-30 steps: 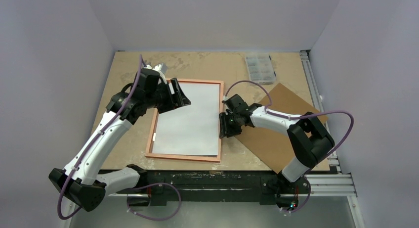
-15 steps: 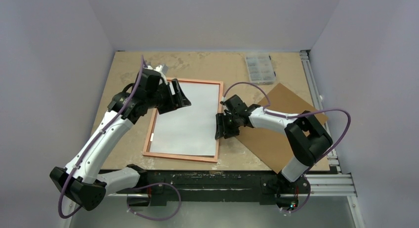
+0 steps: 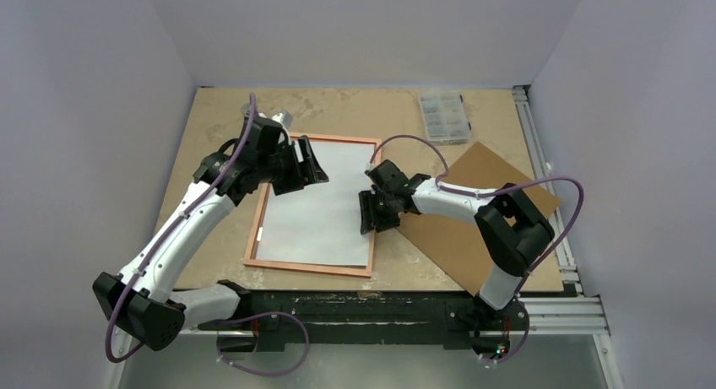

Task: Put the photo into the frame

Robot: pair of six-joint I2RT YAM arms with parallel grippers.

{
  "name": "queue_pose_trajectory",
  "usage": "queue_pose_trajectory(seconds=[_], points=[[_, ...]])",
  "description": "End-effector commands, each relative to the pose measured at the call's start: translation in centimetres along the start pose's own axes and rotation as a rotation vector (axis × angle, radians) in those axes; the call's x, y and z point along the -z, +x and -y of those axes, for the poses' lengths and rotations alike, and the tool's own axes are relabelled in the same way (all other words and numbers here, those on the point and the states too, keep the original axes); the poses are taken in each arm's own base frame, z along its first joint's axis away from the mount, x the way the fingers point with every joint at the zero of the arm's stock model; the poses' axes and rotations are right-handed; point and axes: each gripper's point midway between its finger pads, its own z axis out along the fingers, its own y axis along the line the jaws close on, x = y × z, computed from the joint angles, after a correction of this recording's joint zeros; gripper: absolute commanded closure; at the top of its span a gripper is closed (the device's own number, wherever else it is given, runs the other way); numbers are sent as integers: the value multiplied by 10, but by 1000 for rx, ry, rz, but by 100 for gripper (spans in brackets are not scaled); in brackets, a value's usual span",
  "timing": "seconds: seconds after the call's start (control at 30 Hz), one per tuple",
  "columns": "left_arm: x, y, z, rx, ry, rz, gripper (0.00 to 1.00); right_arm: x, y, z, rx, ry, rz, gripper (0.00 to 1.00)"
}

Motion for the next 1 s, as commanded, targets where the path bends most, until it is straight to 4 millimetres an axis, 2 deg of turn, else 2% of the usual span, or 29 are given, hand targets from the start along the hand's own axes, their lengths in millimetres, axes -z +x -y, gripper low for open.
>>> queue_pose_trajectory(seconds=[0.0,0.2,0.37,0.43,0.53,0.6,0.73,0.83,0.97], points=[[-4,-3,-1,-28,9,4,32,-10,3,22,74,196,4,51],[-8,-1,-3,-26,4,-8,32,-15,4,25,103,249,13,47],[-10,1,-4,-29,1,-18,32,-14,-5,29,133,290,37,32],[-11,2,-4,-29,0,-21,32,-13,-9,26,144,283,50,22],[-13,3,-5,-31,-4,-28,32,-10,-14,19,147,264,63,15],[-13,4,-6,-33,-6,-32,32,-7,-12,8,129,203,51,13],[-13,4,-7,-38,-8,-32,32,0,-15,0,92,114,45,9],[-12,3,-5,-40,-2,-29,32,-2,-17,-3,47,23,37,9],[-5,0,0,-51,27,-1,32,-9,-26,-10,54,-7,34,9]])
